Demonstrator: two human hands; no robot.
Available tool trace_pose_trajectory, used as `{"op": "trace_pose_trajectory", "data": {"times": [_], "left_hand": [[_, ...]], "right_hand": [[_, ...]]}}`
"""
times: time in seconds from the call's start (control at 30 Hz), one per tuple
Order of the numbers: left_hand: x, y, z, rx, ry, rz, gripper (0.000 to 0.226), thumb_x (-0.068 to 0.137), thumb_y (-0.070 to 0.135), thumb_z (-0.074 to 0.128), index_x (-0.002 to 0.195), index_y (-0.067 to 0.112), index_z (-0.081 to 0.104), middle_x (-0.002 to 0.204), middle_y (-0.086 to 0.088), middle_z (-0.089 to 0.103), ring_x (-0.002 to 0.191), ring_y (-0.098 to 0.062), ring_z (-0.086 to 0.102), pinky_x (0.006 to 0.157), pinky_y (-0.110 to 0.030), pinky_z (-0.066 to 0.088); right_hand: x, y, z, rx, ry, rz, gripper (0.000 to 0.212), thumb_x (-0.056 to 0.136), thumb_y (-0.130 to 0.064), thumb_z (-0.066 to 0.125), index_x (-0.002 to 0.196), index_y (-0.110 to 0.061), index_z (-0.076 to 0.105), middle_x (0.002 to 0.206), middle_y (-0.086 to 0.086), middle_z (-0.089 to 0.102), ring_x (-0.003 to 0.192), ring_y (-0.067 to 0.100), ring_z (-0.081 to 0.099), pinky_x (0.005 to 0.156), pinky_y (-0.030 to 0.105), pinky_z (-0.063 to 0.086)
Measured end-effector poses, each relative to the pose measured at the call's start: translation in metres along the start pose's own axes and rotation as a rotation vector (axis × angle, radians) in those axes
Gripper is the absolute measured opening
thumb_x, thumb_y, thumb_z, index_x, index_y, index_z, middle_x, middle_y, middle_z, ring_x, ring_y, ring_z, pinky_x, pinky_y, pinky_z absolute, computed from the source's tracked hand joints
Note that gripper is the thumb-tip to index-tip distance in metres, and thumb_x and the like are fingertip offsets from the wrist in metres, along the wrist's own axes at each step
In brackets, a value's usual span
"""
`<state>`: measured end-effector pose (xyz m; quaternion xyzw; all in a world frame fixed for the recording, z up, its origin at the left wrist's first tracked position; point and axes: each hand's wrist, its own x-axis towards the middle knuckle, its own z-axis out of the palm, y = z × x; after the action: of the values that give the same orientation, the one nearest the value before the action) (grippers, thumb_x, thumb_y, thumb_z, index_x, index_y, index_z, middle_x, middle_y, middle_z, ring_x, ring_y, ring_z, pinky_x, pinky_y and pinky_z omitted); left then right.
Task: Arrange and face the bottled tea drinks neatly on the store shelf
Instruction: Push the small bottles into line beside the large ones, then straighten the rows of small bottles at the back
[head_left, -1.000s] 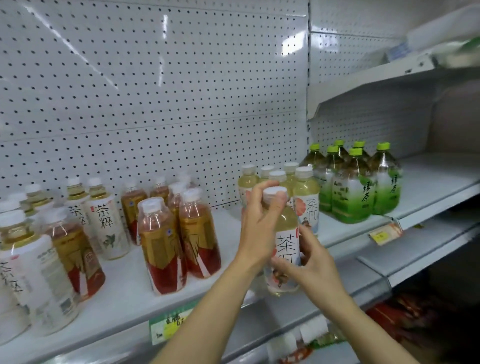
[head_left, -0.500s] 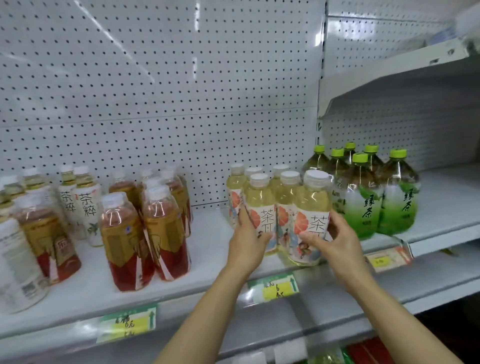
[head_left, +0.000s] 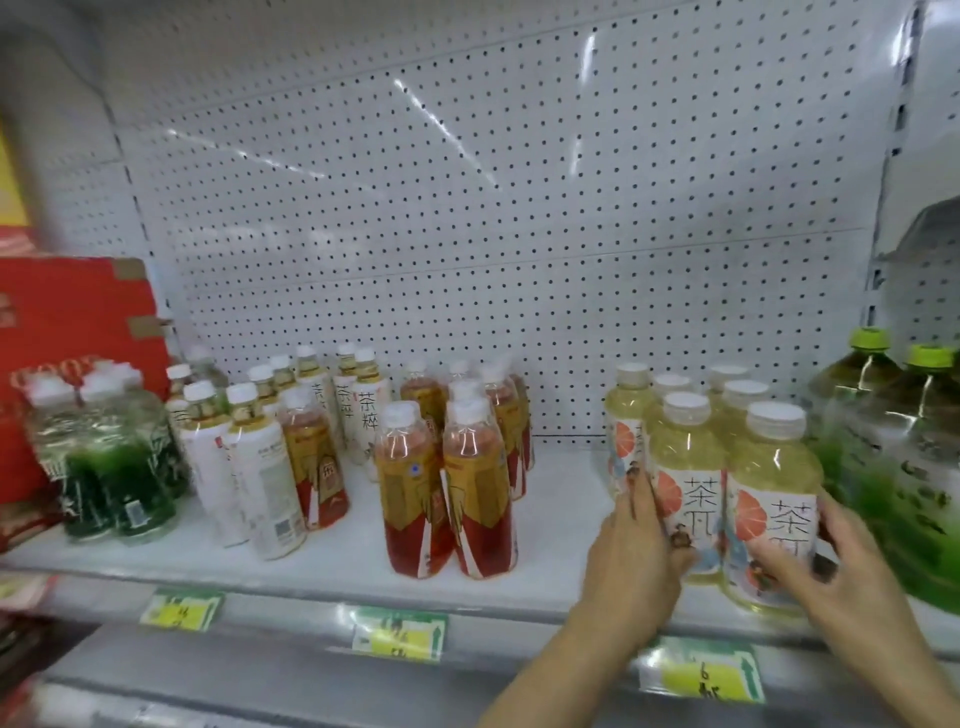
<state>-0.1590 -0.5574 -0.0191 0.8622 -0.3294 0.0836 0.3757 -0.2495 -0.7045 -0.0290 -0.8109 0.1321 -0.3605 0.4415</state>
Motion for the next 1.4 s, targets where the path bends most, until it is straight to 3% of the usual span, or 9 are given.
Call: {"op": "trace_pose_trajectory", "data": {"times": [0.13,0.23,0.43,0.53,0.63,1.0,1.1,1.23,1.4], "left_hand": [[-0.017,-0.02,-0.022,0.413,0.29,0.242,0.081,0.081,0.044,0.074,0.146,0.017,0.034,0.146,-0.001,0.047,0.136,-0.021,0.043,0.115,-0.035,0.036],[-0.032,-0.042,-0.055,0.498,0.547,0.319,0.08,0.075,0.042,0.081,0.142,0.014,0.047,0.146,-0.003,0.05,0.138,-0.022,0.043,0.113,-0.038,0.04],[-0.052,-0.096,-0.13,0.39,0.793,-0.065,0.09,0.08,0.038,0.077,0.151,0.013,0.028,0.154,-0.007,0.033,0.143,-0.025,0.03,0.117,-0.045,0.032],[-0.051,-0.125,-0.159,0.178,0.596,-0.276,0.097,0.08,0.046,0.076,0.153,0.019,0.019,0.155,-0.004,0.028,0.141,-0.022,0.031,0.112,-0.044,0.039],[-0.044,-0.148,-0.171,-0.071,0.32,-0.301,0.075,0.079,0.05,0.075,0.138,0.032,0.033,0.138,0.007,0.052,0.127,-0.016,0.053,0.103,-0.04,0.05],[-0.03,-0.167,-0.181,-0.106,0.078,-0.125,0.076,0.08,0.058,0.069,0.14,0.026,0.035,0.13,0.011,0.055,0.115,-0.011,0.059,0.095,-0.031,0.051],[-0.019,-0.173,-0.23,0.176,-0.04,-0.051,0.065,0.086,0.063,0.06,0.137,0.025,0.048,0.134,0.005,0.056,0.123,-0.016,0.054,0.102,-0.036,0.046],[0.03,-0.177,-0.325,1.059,0.151,-0.003,0.05,0.099,0.044,0.05,0.139,0.013,0.048,0.137,-0.008,0.051,0.126,-0.028,0.046,0.104,-0.039,0.037],[0.077,-0.179,-0.354,1.184,-0.336,-0.301,0.013,0.094,0.02,0.06,0.094,0.008,0.065,0.084,-0.002,0.06,0.073,-0.016,0.06,0.071,-0.028,0.052]], "right_hand": [[-0.005,-0.007,0.013,-0.325,0.258,-0.241,0.093,0.077,-0.038,0.082,0.149,-0.006,0.033,0.147,0.022,0.041,0.134,0.046,0.037,0.106,0.065,0.034],[-0.007,-0.026,0.026,-0.463,0.367,-0.575,0.089,0.092,-0.064,0.038,0.143,0.009,0.038,0.145,0.029,0.041,0.135,0.046,0.037,0.116,0.053,0.026],[-0.007,-0.059,0.092,-0.487,0.309,-0.864,0.062,0.091,-0.036,0.051,0.138,0.004,0.05,0.139,0.021,0.053,0.129,0.034,0.047,0.116,0.043,0.03],[-0.004,-0.083,0.131,-0.496,0.257,-0.927,0.057,0.092,-0.036,0.052,0.136,0.002,0.054,0.136,0.016,0.057,0.128,0.029,0.048,0.121,0.036,0.022],[0.003,-0.118,0.164,-0.481,0.191,-0.923,0.059,0.096,-0.04,0.05,0.142,-0.003,0.05,0.142,0.013,0.053,0.133,0.026,0.046,0.114,0.04,0.034],[0.025,-0.162,0.232,-0.667,0.22,-0.868,0.056,0.097,-0.048,0.045,0.137,-0.011,0.056,0.131,0.005,0.063,0.126,0.03,0.051,0.112,0.054,0.031],[0.027,-0.158,0.234,-0.648,0.283,-0.9,0.05,0.095,-0.046,0.05,0.13,-0.012,0.063,0.12,0.003,0.069,0.118,0.029,0.055,0.108,0.049,0.033],[0.029,-0.157,0.238,-0.617,0.338,-0.898,0.047,0.095,-0.045,0.053,0.126,-0.012,0.066,0.125,0.002,0.068,0.116,0.027,0.056,0.105,0.047,0.033],[0.028,-0.156,0.24,-0.596,0.36,-0.915,0.049,0.098,-0.046,0.049,0.126,-0.01,0.067,0.129,0.001,0.066,0.116,0.028,0.058,0.106,0.047,0.033]]}}
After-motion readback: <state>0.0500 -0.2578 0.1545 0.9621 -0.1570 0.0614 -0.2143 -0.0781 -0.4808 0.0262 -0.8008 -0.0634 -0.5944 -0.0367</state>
